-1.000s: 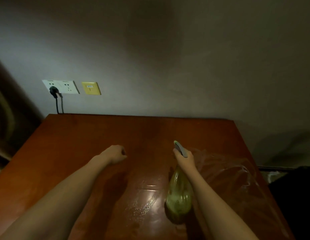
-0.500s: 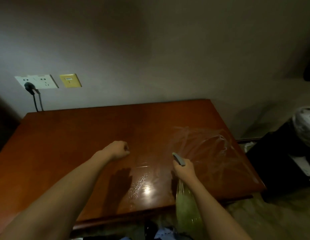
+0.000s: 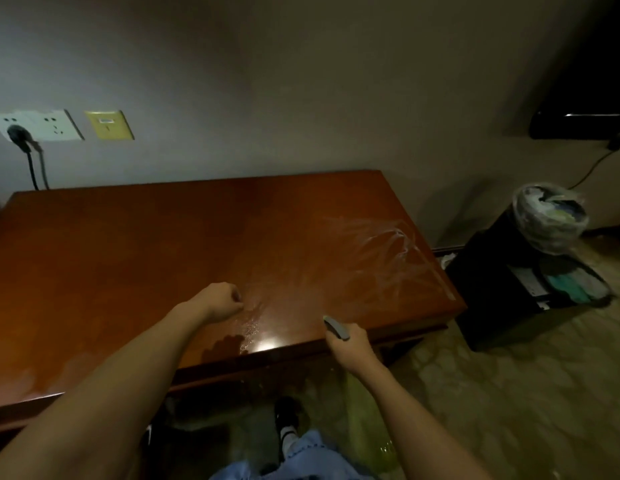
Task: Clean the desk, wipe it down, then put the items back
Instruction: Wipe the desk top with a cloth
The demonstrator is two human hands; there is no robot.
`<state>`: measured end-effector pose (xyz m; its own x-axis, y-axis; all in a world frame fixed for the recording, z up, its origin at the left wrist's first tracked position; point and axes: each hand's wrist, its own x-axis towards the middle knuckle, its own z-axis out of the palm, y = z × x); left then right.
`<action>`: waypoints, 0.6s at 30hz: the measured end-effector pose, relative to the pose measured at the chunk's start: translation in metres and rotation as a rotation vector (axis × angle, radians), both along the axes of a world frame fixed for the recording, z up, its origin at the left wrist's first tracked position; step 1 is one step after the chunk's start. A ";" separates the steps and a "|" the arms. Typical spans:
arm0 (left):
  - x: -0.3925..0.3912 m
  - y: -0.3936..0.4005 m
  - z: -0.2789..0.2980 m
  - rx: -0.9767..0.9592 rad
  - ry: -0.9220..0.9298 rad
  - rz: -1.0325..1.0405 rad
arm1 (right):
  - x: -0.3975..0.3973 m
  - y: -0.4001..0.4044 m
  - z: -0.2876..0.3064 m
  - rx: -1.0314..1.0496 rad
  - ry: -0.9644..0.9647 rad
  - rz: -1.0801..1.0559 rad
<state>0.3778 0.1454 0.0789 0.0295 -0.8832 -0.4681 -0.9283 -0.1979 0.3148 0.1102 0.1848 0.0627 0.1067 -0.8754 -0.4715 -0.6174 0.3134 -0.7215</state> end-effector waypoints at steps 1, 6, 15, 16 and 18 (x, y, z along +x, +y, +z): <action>0.001 0.004 0.000 -0.003 0.001 0.008 | -0.003 0.006 0.002 -0.016 0.004 -0.011; 0.004 0.012 0.003 -0.012 0.009 0.046 | -0.018 0.016 0.008 -0.022 -0.009 0.004; -0.018 -0.006 0.005 -0.039 0.041 0.007 | -0.040 0.013 -0.003 -0.179 0.051 -0.310; -0.020 -0.010 0.004 -0.039 0.036 0.005 | -0.041 0.009 -0.003 -0.180 0.014 -0.317; -0.025 -0.019 0.002 -0.033 0.024 -0.004 | -0.040 -0.001 -0.001 -0.109 -0.023 -0.273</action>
<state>0.3527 0.1267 0.0813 0.0151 -0.8982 -0.4393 -0.9213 -0.1832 0.3430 0.0701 0.1839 0.0616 -0.1306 -0.9185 -0.3733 -0.5040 0.3858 -0.7728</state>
